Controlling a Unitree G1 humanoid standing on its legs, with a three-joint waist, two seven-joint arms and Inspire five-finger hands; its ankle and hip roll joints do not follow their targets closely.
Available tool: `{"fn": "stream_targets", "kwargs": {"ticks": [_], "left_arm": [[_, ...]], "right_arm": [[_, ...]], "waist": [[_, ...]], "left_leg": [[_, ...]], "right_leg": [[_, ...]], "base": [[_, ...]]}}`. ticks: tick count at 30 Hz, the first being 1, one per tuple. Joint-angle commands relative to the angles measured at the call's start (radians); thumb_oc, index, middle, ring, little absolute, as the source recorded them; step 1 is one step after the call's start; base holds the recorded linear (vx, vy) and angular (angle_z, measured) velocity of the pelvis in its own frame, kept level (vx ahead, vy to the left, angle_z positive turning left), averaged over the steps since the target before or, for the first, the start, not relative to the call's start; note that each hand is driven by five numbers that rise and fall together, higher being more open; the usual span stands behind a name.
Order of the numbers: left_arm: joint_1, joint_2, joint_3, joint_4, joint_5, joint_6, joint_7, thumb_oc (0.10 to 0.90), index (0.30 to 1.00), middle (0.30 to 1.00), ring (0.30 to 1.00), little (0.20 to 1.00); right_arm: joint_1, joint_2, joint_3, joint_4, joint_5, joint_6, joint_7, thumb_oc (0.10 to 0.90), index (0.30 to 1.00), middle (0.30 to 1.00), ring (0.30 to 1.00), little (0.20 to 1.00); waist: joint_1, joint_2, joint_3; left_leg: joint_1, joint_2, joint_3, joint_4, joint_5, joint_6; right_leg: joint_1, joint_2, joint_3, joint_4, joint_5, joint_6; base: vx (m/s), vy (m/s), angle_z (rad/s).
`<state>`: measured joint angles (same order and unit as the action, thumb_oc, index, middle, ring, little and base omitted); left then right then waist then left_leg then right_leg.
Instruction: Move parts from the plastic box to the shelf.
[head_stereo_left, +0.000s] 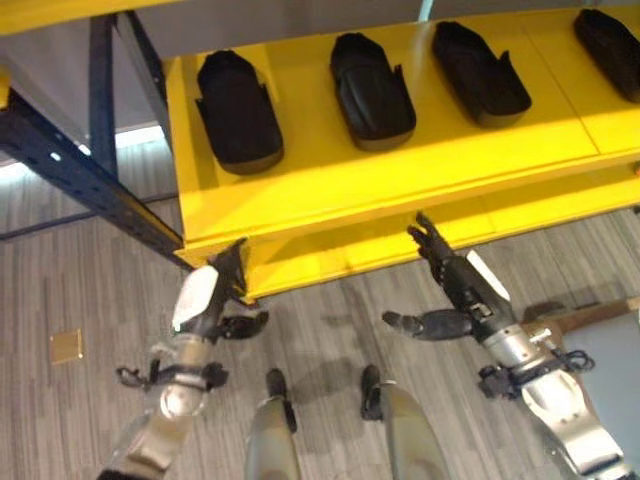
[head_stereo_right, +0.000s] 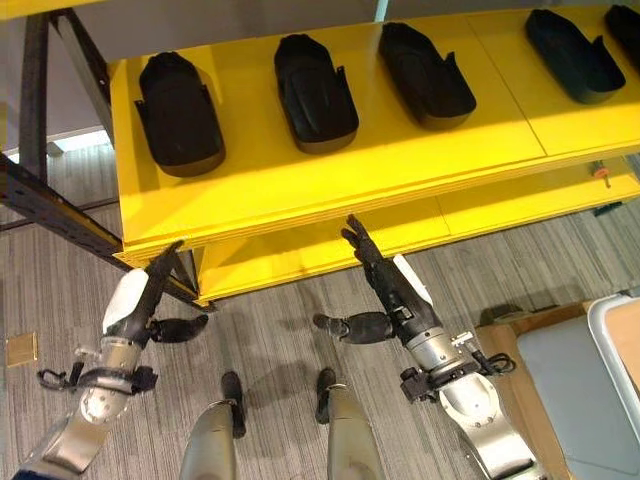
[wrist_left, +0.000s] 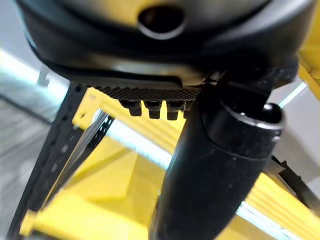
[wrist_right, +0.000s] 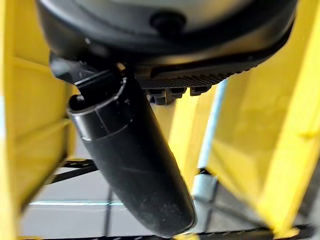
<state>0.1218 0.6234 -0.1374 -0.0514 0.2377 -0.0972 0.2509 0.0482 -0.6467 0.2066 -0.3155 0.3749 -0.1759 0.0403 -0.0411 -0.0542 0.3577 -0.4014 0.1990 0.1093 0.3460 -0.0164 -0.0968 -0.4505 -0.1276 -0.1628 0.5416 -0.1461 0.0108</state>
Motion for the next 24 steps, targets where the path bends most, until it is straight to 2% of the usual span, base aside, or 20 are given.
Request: {"fn": "stream_targets", "kwargs": {"ticks": [1, 6, 14, 24], "left_arm": [[-0.032, 0.069, 0.027, -0.118, -0.067, -0.118, 0.007, 0.9, 1.0, 1.0, 1.0, 1.0], [0.003, 0.088, -0.022, -0.154, -0.144, -0.125, -0.022, 0.9, 1.0, 1.0, 1.0, 1.0], [0.012, 0.101, -0.042, -0.164, -0.159, -0.107, -0.024, 0.9, 1.0, 1.0, 1.0, 1.0], [0.02, 0.104, -0.035, -0.174, -0.174, -0.106, 0.001, 0.9, 1.0, 1.0, 1.0, 1.0]], "right_arm": [[-0.116, -0.001, 0.023, -0.082, 0.091, -0.117, -0.01, 0.9, 1.0, 1.0, 1.0, 1.0], [-0.255, 0.06, 0.09, -0.022, 0.155, -0.117, -0.068, 0.9, 1.0, 1.0, 1.0, 1.0], [-0.451, 0.172, 0.148, 0.148, 0.133, -0.105, -0.192, 0.9, 1.0, 1.0, 1.0, 1.0], [-0.607, 0.212, 0.141, 0.293, 0.058, -0.097, -0.299, 0.9, 1.0, 1.0, 1.0, 1.0]], "waist": [[-0.001, -0.026, -0.062], [0.029, -0.027, -0.051], [0.072, -0.018, -0.04], [0.097, -0.004, -0.023]], "left_leg": [[0.04, 0.015, -0.041, 0.006, -0.012, 0.006], [0.052, -0.007, -0.059, -0.016, 0.001, 0.016], [0.04, -0.026, -0.078, -0.02, 0.009, 0.025], [0.016, -0.038, -0.083, -0.017, 0.015, 0.031]], "right_leg": [[0.051, -0.043, 0.052, -0.172, 0.181, 0.106], [0.089, -0.063, 0.029, -0.196, 0.189, 0.113], [0.098, -0.083, 0.012, -0.202, 0.193, 0.115], [0.078, -0.092, 0.008, -0.188, 0.191, 0.112]], "base": [[-0.01, 0.017, 0.19], [-0.01, 0.018, 0.22], [-0.01, 0.013, 0.12], [0.0, 0.003, 0.07]]}}
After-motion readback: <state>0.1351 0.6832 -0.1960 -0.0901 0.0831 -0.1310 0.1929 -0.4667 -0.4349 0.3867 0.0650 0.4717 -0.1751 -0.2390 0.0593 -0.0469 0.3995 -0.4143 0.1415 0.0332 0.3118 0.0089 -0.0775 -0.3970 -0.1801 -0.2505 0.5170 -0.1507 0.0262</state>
